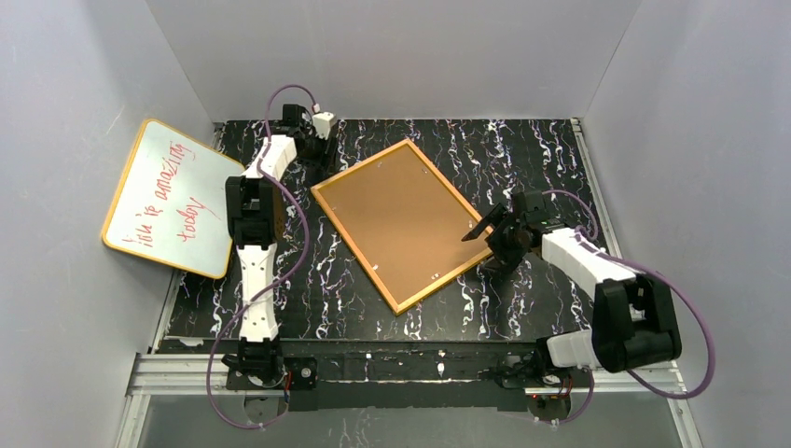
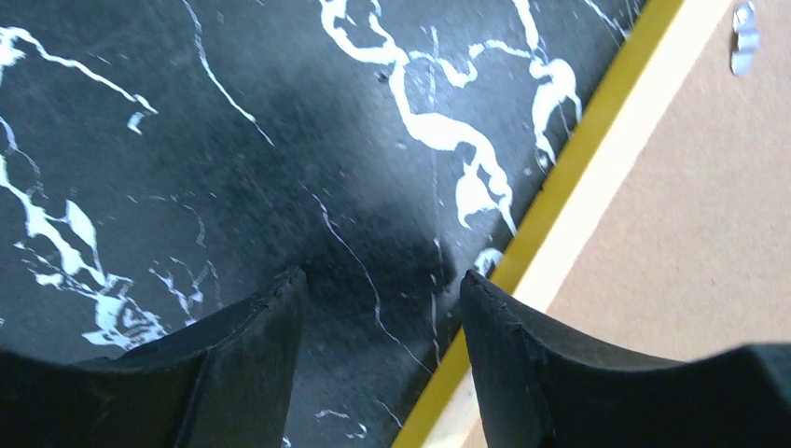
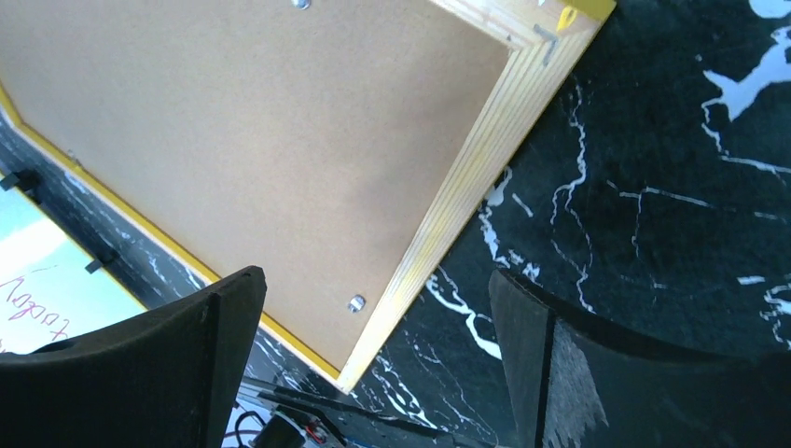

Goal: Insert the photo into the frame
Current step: Adjust the photo frame at the center of the board.

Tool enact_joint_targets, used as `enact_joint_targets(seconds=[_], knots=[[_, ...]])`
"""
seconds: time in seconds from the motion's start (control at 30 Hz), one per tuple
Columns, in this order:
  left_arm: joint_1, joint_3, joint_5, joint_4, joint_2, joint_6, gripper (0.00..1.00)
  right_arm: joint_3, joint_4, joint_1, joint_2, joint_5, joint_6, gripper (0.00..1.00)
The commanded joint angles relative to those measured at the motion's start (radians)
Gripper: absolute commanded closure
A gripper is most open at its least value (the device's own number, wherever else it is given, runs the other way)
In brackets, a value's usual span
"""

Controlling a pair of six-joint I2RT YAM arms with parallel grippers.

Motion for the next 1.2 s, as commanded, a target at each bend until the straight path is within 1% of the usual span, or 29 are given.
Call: enact_joint_targets(seconds=[0.0, 0.17, 0.27, 0.33, 0.4, 0.47, 0.57, 0.67, 0.77, 0.87, 0.97, 1.07, 1.1, 1.17], knots=[[-0.006, -0.158, 0.026, -0.111, -0.061, 0.055, 0.42, 0.044, 0.065, 0.004, 0.080, -0.025, -0.008, 0.01], [-0.006, -0.304, 0.049, -0.173, -0.152, 0.161, 0.46, 0.080, 0.099, 0.000, 0.178, -0.010, -0.023, 0.01], [-0.007, -0.365, 0.044, -0.216, -0.190, 0.215, 0.50, 0.120, 0.107, -0.009, 0.223, -0.007, -0.039, 0.01], [-0.006, -0.382, 0.032, -0.279, -0.200, 0.261, 0.53, 0.171, 0.083, -0.021, 0.255, 0.000, -0.058, 0.01], [-0.006, -0.417, 0.039, -0.345, -0.217, 0.316, 0.54, 0.216, 0.080, -0.034, 0.281, 0.005, -0.074, 0.01], [-0.006, -0.497, 0.058, -0.372, -0.255, 0.371, 0.54, 0.258, 0.084, -0.056, 0.312, -0.009, -0.084, 0.01], [-0.006, -0.579, 0.111, -0.434, -0.275, 0.459, 0.50, 0.330, 0.080, -0.088, 0.381, -0.072, -0.091, 0.01], [-0.006, -0.596, 0.174, -0.529, -0.255, 0.529, 0.50, 0.404, 0.077, -0.094, 0.450, -0.107, -0.094, 0.01], [-0.007, -0.645, 0.244, -0.563, -0.280, 0.580, 0.51, 0.503, 0.057, -0.095, 0.534, -0.117, -0.103, 0.01], [-0.009, -0.713, 0.294, -0.579, -0.327, 0.601, 0.53, 0.602, 0.026, -0.096, 0.609, -0.097, -0.115, 0.01], [-0.007, -0.774, 0.339, -0.617, -0.367, 0.628, 0.53, 0.728, -0.064, -0.102, 0.674, -0.040, -0.140, 0.01], [0.022, -0.786, 0.354, -0.614, -0.397, 0.618, 0.55, 0.847, -0.159, -0.105, 0.687, 0.035, -0.160, 0.01], [0.054, -0.765, 0.368, -0.626, -0.392, 0.618, 0.55, 0.879, -0.171, -0.105, 0.676, 0.052, -0.163, 0.01], [0.128, -0.695, 0.401, -0.672, -0.356, 0.618, 0.56, 0.885, -0.159, -0.094, 0.638, 0.077, -0.166, 0.02]])
